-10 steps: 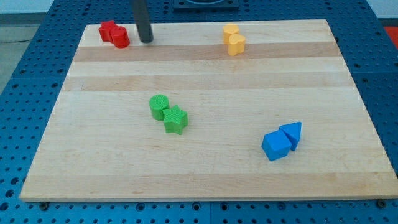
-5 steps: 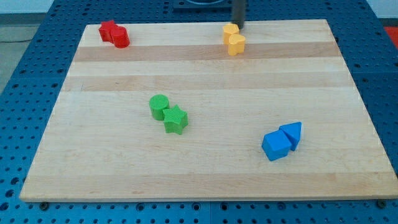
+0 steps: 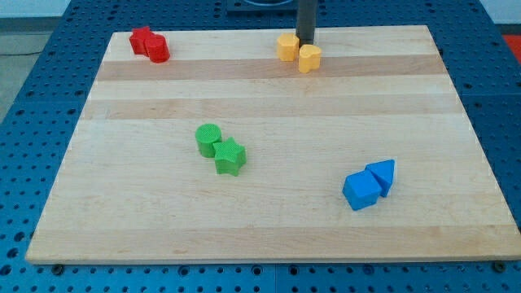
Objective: Separate the yellow hexagon from the yellow heart
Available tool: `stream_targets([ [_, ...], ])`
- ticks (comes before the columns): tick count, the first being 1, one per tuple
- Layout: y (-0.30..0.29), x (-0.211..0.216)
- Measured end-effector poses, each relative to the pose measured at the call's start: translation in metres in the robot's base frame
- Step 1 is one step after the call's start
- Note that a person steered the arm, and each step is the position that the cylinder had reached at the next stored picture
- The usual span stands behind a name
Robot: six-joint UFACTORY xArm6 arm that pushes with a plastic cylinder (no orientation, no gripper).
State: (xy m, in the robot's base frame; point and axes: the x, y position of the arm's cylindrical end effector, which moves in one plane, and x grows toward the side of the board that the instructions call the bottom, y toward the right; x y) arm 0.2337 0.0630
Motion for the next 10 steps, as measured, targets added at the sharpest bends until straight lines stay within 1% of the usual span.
stream_targets([
  [1, 0.021, 0.017],
  [2, 0.042, 0.022],
  [3, 0.049, 0.023],
  [4, 0.032, 0.023],
  [6, -0.024, 0.023],
  [8, -0.048, 0.008],
  [10, -0.101, 0.006],
])
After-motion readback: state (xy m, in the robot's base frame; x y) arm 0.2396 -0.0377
